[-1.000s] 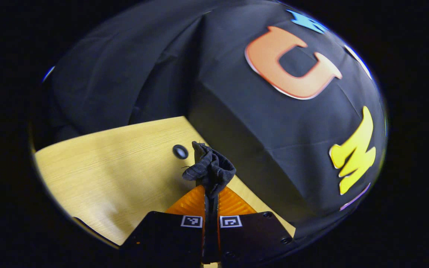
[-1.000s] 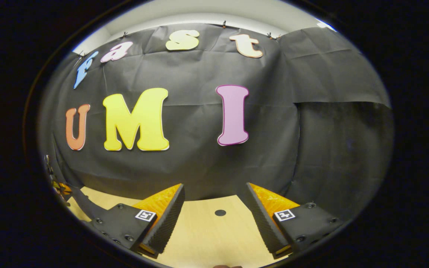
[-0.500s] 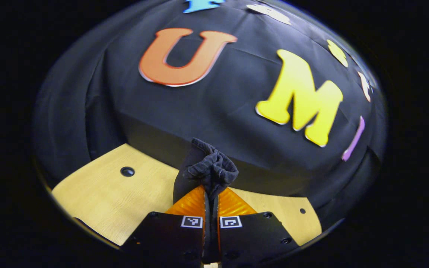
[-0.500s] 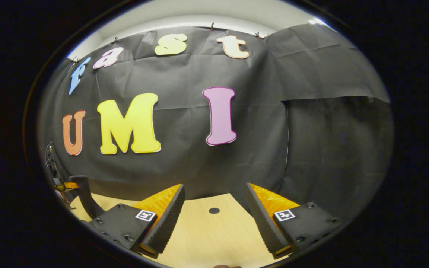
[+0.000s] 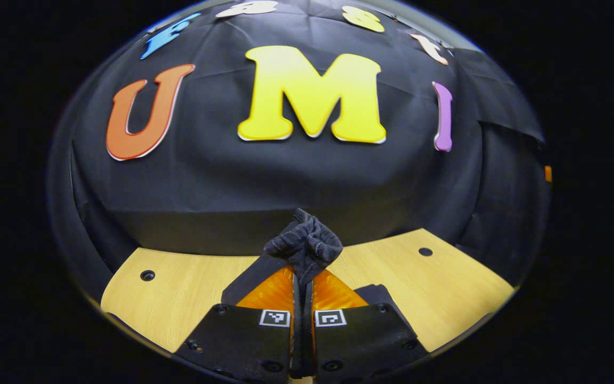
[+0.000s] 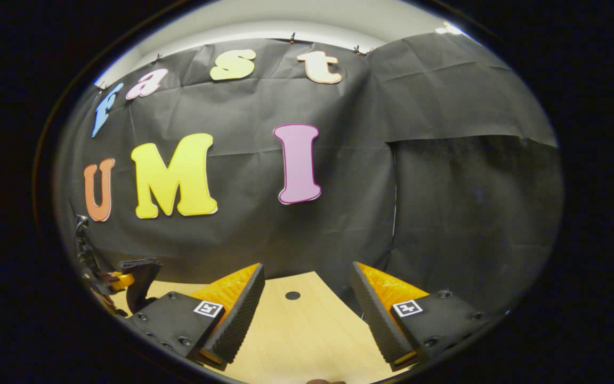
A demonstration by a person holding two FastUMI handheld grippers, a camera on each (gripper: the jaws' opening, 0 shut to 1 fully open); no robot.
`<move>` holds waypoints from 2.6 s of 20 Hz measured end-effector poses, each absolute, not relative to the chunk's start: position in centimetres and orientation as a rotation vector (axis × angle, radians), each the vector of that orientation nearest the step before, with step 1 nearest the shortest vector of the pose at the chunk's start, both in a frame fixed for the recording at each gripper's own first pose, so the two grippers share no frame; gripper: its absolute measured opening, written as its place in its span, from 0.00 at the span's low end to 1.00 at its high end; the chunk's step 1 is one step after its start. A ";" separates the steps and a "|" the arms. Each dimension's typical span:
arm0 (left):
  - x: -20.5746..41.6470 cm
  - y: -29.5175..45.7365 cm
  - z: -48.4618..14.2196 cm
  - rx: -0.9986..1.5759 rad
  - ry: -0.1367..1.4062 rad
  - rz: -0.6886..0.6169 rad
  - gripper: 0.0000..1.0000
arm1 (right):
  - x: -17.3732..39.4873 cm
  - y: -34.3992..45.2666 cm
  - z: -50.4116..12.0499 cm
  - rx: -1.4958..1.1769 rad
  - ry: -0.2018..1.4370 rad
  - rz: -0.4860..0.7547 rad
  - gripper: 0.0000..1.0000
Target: Grasp the waist and the cuffs of the jeans and fold them to make the two legs overlap; first hold the waist and fold one-third of the jeans toward the cuffs, then hold the cuffs and fold the remaining one-third in the same direction to finish folding.
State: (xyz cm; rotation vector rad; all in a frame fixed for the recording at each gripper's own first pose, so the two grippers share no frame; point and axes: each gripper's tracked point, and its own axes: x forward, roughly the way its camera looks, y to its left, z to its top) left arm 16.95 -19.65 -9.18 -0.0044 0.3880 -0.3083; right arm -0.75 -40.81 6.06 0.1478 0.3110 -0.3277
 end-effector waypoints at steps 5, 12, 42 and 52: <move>14.3 -24.5 -16.2 0.175 0.451 -0.391 0.03 | -2.9 -42.5 6.8 0.098 0.317 -0.375 0.98; 11.8 -26.9 -23.8 0.293 0.556 -0.432 0.10 | -4.9 -45.0 6.4 0.141 0.315 -0.451 0.99; 6.3 -3.3 5.7 -0.031 0.141 -0.045 1.00 | 6.5 -17.6 4.7 0.298 0.298 0.081 0.98; 5.2 -5.6 8.1 -0.023 0.063 -0.068 0.99 | 4.8 -14.6 6.0 0.182 0.212 0.096 1.00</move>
